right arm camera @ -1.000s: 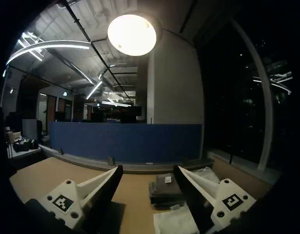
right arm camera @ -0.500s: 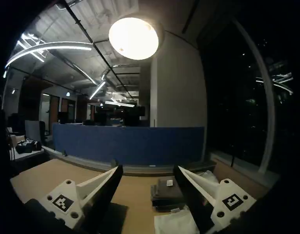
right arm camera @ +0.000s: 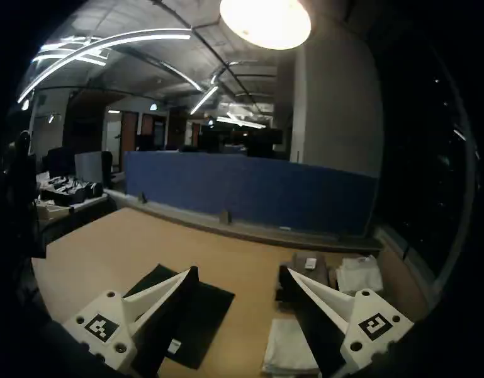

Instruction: Fold towel

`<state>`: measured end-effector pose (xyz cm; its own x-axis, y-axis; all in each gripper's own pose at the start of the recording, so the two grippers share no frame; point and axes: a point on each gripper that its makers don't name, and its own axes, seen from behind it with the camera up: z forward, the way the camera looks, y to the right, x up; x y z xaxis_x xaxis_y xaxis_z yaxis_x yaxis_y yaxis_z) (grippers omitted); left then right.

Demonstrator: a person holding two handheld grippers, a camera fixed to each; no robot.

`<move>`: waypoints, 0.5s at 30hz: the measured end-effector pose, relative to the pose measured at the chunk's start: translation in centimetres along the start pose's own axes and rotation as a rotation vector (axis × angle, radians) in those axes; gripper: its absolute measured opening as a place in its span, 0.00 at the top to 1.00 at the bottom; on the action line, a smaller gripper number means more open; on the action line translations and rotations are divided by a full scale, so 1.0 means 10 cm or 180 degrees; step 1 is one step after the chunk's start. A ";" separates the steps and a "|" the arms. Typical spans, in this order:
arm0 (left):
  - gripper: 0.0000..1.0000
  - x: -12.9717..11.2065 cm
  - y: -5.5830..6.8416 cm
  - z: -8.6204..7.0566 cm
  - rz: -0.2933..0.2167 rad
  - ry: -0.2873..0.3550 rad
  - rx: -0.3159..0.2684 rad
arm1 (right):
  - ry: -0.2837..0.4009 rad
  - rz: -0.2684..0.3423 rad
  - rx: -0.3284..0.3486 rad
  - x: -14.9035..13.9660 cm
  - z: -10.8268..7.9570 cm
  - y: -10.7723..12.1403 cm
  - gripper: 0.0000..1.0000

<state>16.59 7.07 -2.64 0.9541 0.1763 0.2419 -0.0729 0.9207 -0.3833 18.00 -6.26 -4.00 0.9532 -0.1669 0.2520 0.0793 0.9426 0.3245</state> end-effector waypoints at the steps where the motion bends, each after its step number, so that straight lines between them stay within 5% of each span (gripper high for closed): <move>1: 0.03 -0.06 0.06 0.01 0.0013 -0.0076 -0.0094 | -0.0091 -0.0042 0.0071 -0.06 0.01 -0.04 0.00; 5: 0.03 -0.25 0.23 0.05 0.0015 -0.0321 -0.0371 | -0.0317 -0.0177 0.0245 -0.20 0.04 -0.16 0.00; 15: 0.03 -0.43 0.33 0.13 -0.0004 -0.0479 -0.0480 | -0.0382 -0.0242 0.0370 -0.29 0.09 -0.27 0.00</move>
<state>11.85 9.82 -3.78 0.8992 0.2355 0.3687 -0.0166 0.8605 -0.5092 14.75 -8.55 -4.78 0.9035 -0.2762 0.3276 0.1088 0.8873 0.4481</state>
